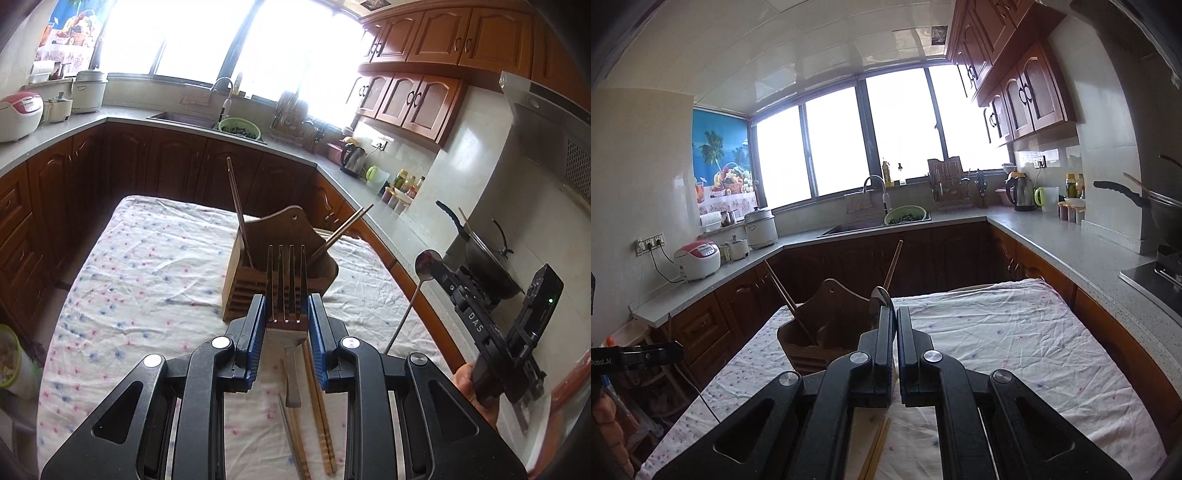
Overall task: Organize utensils
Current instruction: 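Carry the fork and spoon over the wooden holder and lower them in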
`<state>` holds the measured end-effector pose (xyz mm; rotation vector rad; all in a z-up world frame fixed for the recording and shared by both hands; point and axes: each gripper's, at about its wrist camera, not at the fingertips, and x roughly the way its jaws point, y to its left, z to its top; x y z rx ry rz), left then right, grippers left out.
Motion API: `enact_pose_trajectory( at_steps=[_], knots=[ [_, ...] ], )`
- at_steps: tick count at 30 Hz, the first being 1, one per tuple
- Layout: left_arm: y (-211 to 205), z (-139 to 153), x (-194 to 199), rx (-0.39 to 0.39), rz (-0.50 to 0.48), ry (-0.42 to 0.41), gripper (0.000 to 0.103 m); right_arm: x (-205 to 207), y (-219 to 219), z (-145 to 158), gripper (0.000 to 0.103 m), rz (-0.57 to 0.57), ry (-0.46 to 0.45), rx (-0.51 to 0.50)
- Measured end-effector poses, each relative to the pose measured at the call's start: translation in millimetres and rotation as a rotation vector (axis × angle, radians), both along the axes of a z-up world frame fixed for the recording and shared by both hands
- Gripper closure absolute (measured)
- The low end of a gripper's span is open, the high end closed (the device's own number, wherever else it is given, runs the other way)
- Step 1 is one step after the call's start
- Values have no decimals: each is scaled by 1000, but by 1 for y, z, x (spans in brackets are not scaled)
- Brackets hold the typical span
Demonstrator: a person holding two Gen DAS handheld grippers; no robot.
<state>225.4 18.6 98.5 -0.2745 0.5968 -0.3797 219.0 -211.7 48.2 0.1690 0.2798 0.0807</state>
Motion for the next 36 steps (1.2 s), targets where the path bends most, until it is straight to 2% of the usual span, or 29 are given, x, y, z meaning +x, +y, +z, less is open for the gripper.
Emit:
enact_pose_trajectory(
  at_steps=[7,10,20,27,36],
  knots=[
    [4,26,35,7,32,-66,82,36,1,24,101,-51,-101,20],
    [6,31,52,3,41,-79,82,50,6,30,101,-77,-150,-3],
    [4,37,105,-11,80,-112,82,99,28,27,101,-166,-222,-94],
    [-4,22,138,8,124,-129,82,121,54,6,101,-156,-241,-212],
    [-18,-24,149,18,107,-95,82,119,64,-27,100,-99,-198,-237]
  ],
)
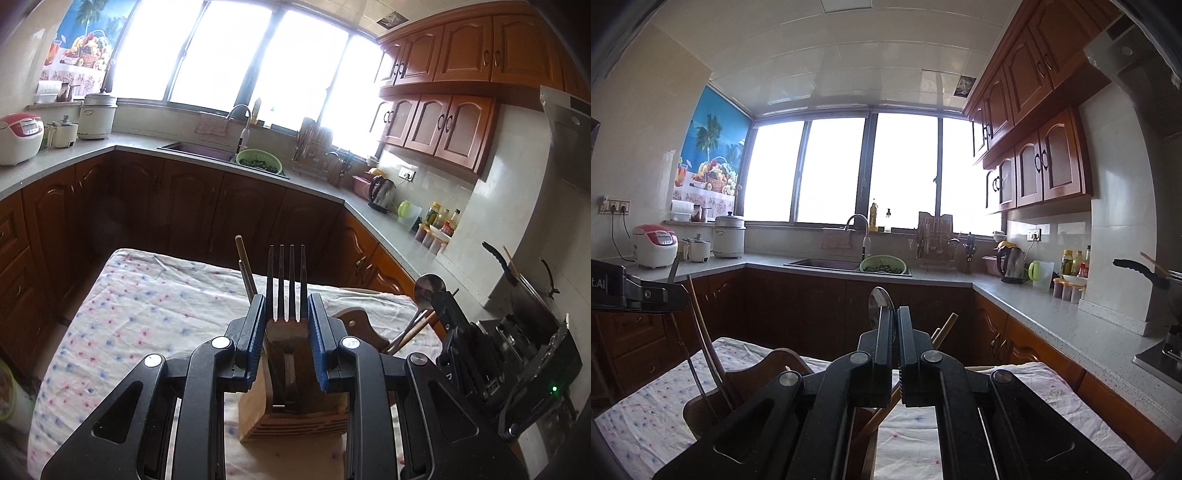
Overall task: Organize utensils
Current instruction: 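Carry the fork and spoon over the wooden holder and lower them in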
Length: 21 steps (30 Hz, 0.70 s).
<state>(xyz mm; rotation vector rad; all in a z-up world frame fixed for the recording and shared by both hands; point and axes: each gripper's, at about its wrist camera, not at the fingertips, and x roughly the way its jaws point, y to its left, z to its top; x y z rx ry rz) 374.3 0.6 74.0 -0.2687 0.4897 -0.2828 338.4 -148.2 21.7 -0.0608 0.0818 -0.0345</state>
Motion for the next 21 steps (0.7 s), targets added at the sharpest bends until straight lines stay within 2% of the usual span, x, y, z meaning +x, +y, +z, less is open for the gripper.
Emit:
enact_pose_trajectory(
  at_steps=[6,12,21],
  knots=[
    [-14,-24,5,30,-23,45,82,3,-3,-12,100,79,99,36],
    [-23,-43,10,48,-42,94,82,3,-8,-21,100,107,164,42],
    [-31,-41,7,91,-45,90,81,-1,-14,-26,97,123,227,49]
  ],
)
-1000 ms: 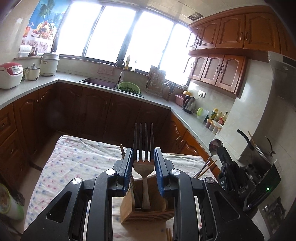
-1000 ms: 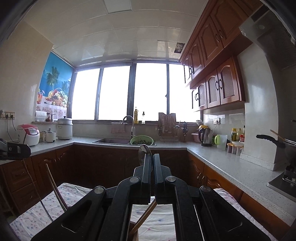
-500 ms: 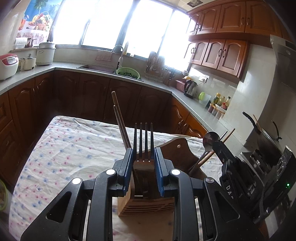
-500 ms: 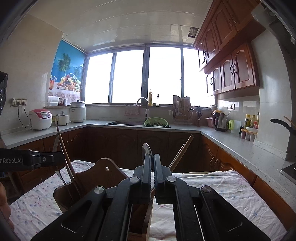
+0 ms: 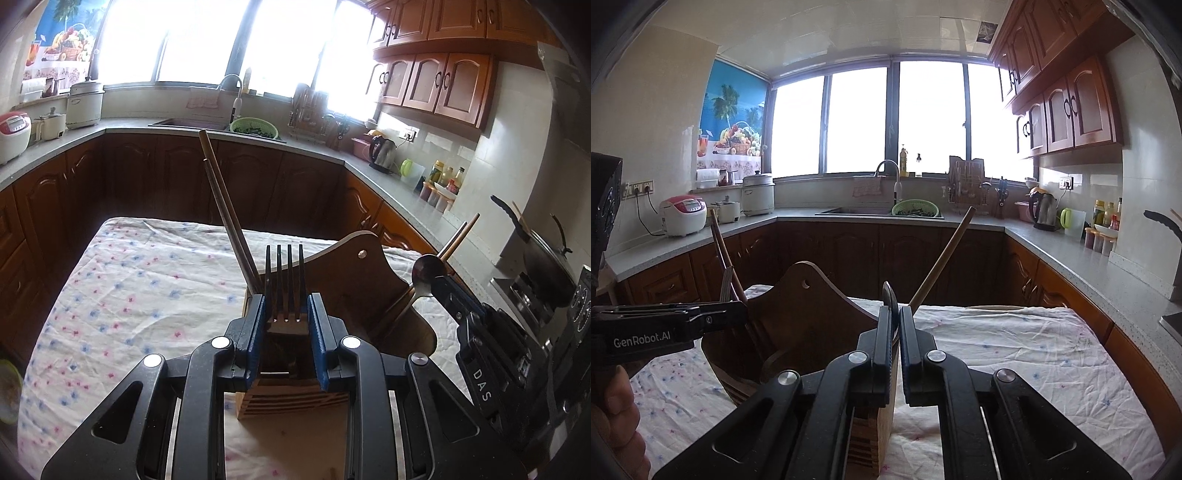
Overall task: Organize utensils
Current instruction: 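Carry the fork and spoon over the wooden holder and lower them in, then open both tools to release the fork and spoon into the holder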
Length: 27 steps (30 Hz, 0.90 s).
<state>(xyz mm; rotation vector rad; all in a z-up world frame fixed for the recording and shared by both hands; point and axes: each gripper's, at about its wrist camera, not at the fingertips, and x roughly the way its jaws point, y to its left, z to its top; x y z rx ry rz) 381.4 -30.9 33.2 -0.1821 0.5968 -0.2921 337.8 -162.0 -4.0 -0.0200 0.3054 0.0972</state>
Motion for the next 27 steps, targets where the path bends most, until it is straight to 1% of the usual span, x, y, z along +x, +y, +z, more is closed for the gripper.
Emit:
enact_pose_trajectory(
  at_steps=[3,11,12,13,14,15,18,19,21,23,25,27],
  knots=[
    [1,0,1,6,7,8,81,1,0,1,95,7,11,4],
    [0,1,1,31,10,9,80,3,-5,3,94,19,25,34],
    [0,1,0,31,9,10,80,3,-5,4,90,22,25,37],
    [0,1,0,26,6,10,78,2,-6,4,86,22,25,39],
    [1,1,-1,19,3,12,75,1,-6,5,80,23,26,41],
    [1,2,-2,12,1,13,73,1,-7,5,75,23,26,44],
    [4,3,-7,9,8,11,62,-2,-10,7,68,21,23,51],
    [5,4,-9,6,11,9,57,-3,-12,8,67,18,23,55],
    [10,6,-16,-3,19,-1,54,-6,-17,9,62,9,24,65],
    [14,7,-23,-13,28,-6,47,-9,-23,11,60,-3,24,80],
    [18,8,-29,-25,31,-9,45,-11,-29,11,58,-16,29,96],
    [21,10,-35,-26,37,-11,40,-13,-34,11,55,-24,41,113]
  ],
)
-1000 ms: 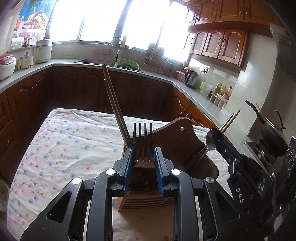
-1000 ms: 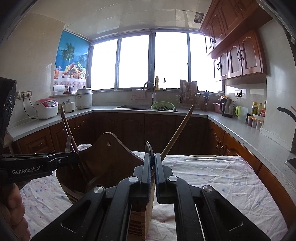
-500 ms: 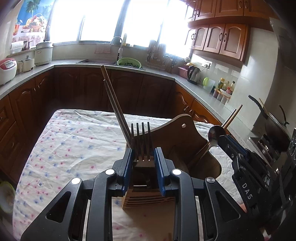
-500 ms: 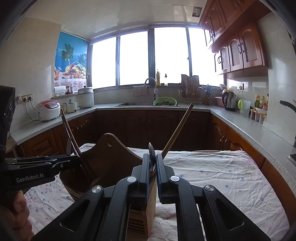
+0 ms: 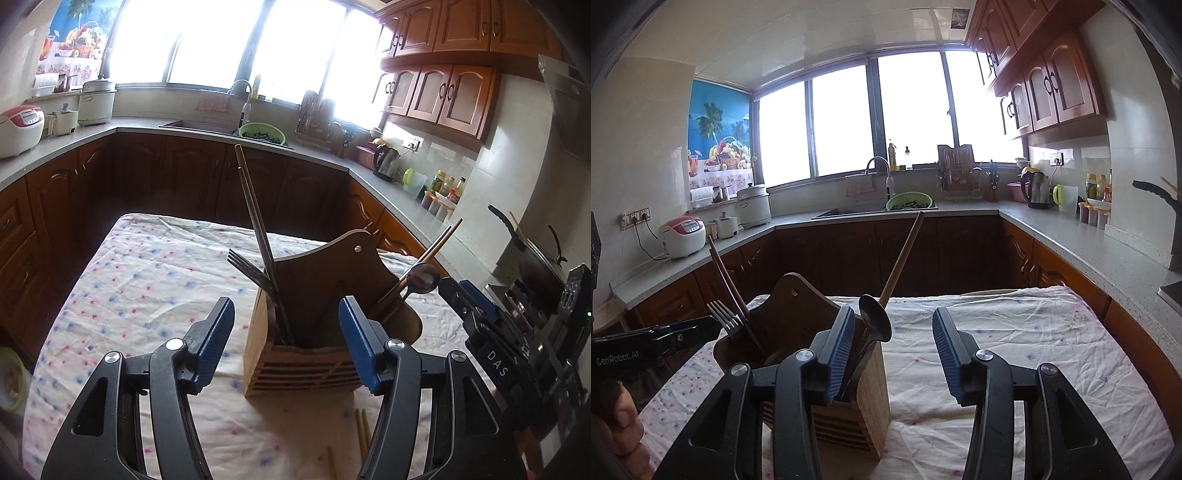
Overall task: Organize utensils
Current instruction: 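Open both tools to release the fork and spoon into the holder, then move both open tools back over the remaining chopsticks on the table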
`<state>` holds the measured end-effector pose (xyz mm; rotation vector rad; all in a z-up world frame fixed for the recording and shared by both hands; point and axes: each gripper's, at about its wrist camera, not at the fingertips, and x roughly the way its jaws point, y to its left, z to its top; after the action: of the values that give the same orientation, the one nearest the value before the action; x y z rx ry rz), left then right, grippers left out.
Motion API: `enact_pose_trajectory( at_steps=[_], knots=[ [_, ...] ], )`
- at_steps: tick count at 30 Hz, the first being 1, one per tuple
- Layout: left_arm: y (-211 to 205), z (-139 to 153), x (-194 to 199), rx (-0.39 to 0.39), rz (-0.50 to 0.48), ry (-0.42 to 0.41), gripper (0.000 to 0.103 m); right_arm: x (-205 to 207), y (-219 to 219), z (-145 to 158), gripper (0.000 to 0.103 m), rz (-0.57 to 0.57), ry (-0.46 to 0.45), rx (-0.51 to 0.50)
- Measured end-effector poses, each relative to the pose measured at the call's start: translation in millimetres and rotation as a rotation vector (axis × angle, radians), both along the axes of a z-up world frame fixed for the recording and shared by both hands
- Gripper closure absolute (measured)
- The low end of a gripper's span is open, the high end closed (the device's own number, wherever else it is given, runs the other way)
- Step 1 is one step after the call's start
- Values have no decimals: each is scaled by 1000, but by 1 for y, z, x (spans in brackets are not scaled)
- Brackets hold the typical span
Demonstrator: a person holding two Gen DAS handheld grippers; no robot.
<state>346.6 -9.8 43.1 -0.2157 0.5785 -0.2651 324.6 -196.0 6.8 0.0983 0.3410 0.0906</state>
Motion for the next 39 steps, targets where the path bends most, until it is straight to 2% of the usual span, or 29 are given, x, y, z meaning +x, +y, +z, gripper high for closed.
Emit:
enact_pose_trajectory(
  at_steps=[2,4,5,6,7,11,15,25,39],
  knots=[
    [3,1,-7,1,8,-4,31,-3,-3,0,53,2,8,16],
    [8,2,-16,0,22,-7,24,-7,-5,1,44,7,12,26],
    [10,3,-21,-4,28,-9,21,-10,-5,2,35,10,11,31],
    [14,3,-25,-10,33,-10,21,-13,-5,3,28,13,8,35],
    [17,2,-30,-13,38,-8,20,-16,-6,5,25,15,6,38],
    [32,0,-49,-34,61,8,14,-30,-7,10,21,34,14,61],
    [43,-6,-72,-55,76,36,12,-50,-8,16,9,44,15,85],
    [55,-18,-129,-74,88,88,10,-110,-17,14,3,60,55,152],
    [43,-44,-181,-46,62,138,8,-178,-30,-23,1,66,193,190]
  ],
)
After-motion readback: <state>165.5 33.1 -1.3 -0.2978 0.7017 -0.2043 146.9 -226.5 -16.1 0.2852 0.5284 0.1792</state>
